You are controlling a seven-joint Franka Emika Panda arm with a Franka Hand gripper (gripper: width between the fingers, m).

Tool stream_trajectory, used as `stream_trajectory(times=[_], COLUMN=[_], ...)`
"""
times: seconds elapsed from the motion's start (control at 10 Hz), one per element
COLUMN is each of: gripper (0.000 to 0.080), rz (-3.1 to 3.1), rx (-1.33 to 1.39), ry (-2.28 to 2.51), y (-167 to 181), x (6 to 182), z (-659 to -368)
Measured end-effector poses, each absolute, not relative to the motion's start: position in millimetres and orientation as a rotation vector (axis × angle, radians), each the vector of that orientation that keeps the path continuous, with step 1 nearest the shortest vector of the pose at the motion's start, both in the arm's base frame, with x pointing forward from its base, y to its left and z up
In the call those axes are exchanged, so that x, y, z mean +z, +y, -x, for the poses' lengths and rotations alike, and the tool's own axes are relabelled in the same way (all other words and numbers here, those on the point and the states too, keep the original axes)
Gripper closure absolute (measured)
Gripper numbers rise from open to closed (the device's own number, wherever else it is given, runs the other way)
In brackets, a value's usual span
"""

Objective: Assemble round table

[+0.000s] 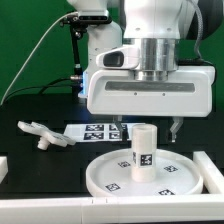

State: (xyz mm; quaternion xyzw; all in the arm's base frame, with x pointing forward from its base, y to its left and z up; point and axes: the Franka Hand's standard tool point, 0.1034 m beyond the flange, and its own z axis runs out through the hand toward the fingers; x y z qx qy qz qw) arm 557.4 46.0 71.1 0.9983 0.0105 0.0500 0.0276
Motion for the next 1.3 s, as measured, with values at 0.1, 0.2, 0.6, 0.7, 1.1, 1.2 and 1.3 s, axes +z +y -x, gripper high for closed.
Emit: stream_trajectory(times=[0.1, 0.2, 0.6, 0.7, 1.1, 1.2, 1.3], gripper=[0.0150, 0.0150, 0.0150, 0.0246, 0.0383, 0.0383, 0.0383], rz=[-3.056, -3.014, -2.906, -2.915, -2.987, -3.016, -3.036], rx=[0.149, 0.152, 0.142, 0.142, 0.139, 0.161, 0.187], ry=[0.243, 0.445, 0.834, 0.806, 0.543, 0.371, 0.198], y=[48, 48, 27, 27, 27, 30, 37], x=[72.7, 72.6, 76.6, 76.2, 74.5, 74.3, 74.1], z=[-558, -558, -565, -564, -561, -562, -562])
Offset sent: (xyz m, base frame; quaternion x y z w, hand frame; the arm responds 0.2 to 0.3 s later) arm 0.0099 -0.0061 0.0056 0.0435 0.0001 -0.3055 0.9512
